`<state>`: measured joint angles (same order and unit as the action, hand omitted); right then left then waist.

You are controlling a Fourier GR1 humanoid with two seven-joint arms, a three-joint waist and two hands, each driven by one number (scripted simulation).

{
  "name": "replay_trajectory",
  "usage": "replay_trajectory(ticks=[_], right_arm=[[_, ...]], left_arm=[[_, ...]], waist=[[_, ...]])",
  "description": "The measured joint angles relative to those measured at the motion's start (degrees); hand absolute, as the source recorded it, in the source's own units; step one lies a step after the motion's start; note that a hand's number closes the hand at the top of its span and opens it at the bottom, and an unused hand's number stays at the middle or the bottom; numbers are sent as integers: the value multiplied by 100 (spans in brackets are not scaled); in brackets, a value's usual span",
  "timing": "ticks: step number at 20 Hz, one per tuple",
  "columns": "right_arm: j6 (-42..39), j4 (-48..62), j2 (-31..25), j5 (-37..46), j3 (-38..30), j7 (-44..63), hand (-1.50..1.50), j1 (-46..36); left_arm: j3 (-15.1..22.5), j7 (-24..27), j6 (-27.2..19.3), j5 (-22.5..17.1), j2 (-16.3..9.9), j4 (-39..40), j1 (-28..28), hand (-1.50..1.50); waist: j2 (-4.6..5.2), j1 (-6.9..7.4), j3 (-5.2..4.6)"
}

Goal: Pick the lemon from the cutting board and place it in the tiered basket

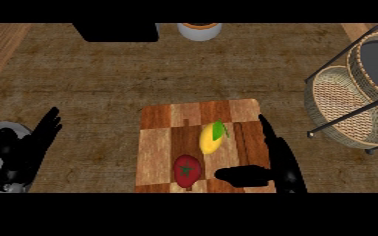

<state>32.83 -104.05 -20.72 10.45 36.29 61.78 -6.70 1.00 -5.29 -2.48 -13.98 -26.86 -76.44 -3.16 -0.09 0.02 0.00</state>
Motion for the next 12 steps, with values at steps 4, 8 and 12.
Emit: replay_trajectory(ticks=[4, 8, 12], right_arm=[[-49, 158, 236, 125, -168, -129, -150, 113], [-190, 468, 484, 148, -406, -338, -150, 112], [-403, 487, 650, 282, -543, -357, -150, 146]], left_arm=[[-110, 16, 76, 136, 99, 64, 34, 0], [-198, -21, 114, 300, 221, -59, -36, 0], [-308, -99, 174, 426, 325, -144, -46, 0]], waist=[[3, 2, 1], [7, 9, 1], [5, 9, 1]])
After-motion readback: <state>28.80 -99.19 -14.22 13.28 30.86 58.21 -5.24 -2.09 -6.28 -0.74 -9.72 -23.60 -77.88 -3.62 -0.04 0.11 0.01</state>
